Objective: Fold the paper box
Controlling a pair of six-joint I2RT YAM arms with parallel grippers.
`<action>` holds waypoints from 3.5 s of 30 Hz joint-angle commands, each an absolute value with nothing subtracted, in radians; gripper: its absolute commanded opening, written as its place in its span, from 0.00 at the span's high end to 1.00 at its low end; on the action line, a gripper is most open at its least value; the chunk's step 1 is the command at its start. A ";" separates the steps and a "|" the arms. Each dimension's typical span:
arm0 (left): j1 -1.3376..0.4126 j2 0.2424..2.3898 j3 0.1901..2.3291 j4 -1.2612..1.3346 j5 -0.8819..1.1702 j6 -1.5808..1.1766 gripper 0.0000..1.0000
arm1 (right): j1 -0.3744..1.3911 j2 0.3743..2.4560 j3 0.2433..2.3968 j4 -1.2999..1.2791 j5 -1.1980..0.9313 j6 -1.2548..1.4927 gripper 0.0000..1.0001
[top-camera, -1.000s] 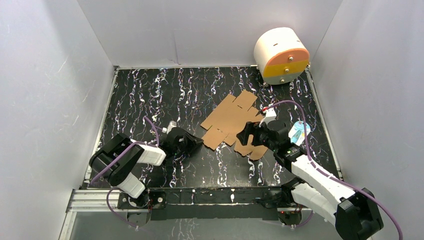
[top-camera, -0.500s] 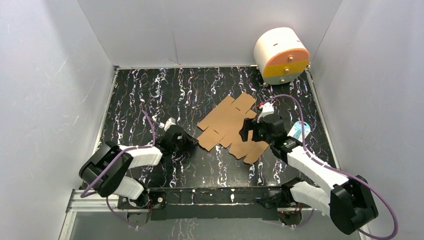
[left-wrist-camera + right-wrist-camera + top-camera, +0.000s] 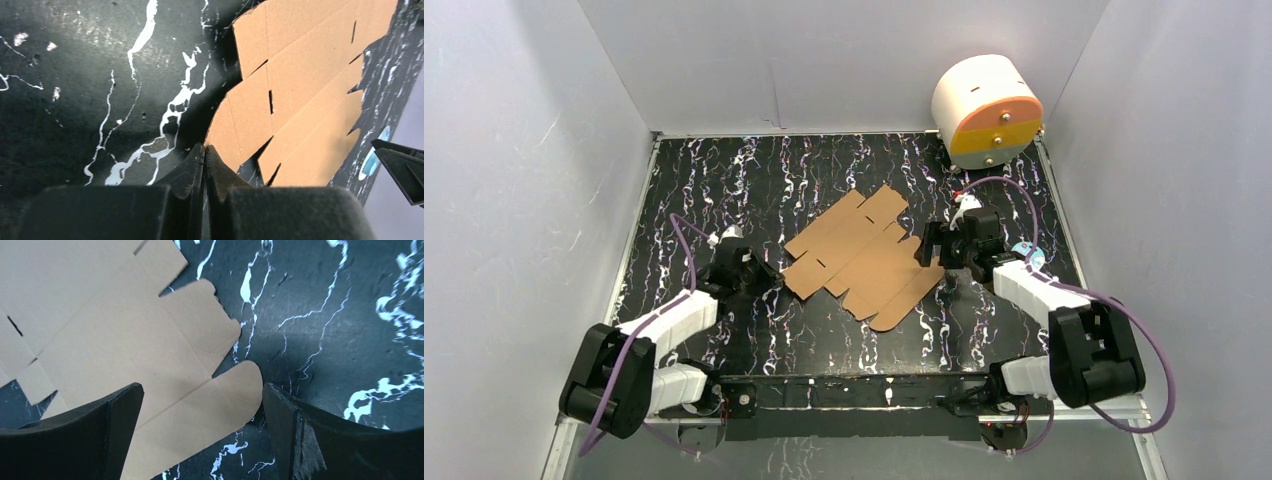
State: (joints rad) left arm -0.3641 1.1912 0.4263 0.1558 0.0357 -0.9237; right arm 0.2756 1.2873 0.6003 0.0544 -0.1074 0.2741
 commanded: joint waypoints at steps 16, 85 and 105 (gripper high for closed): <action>-0.302 1.256 0.529 0.060 0.057 -0.825 0.72 | 0.258 1.340 0.563 0.023 -0.335 0.268 0.06; -0.262 1.269 0.767 -0.029 0.041 -0.723 0.08 | 0.583 1.219 0.659 0.052 -0.102 0.324 0.02; -0.152 1.646 0.938 0.125 0.249 -0.687 0.13 | 0.535 1.838 1.017 0.384 -0.248 0.359 0.09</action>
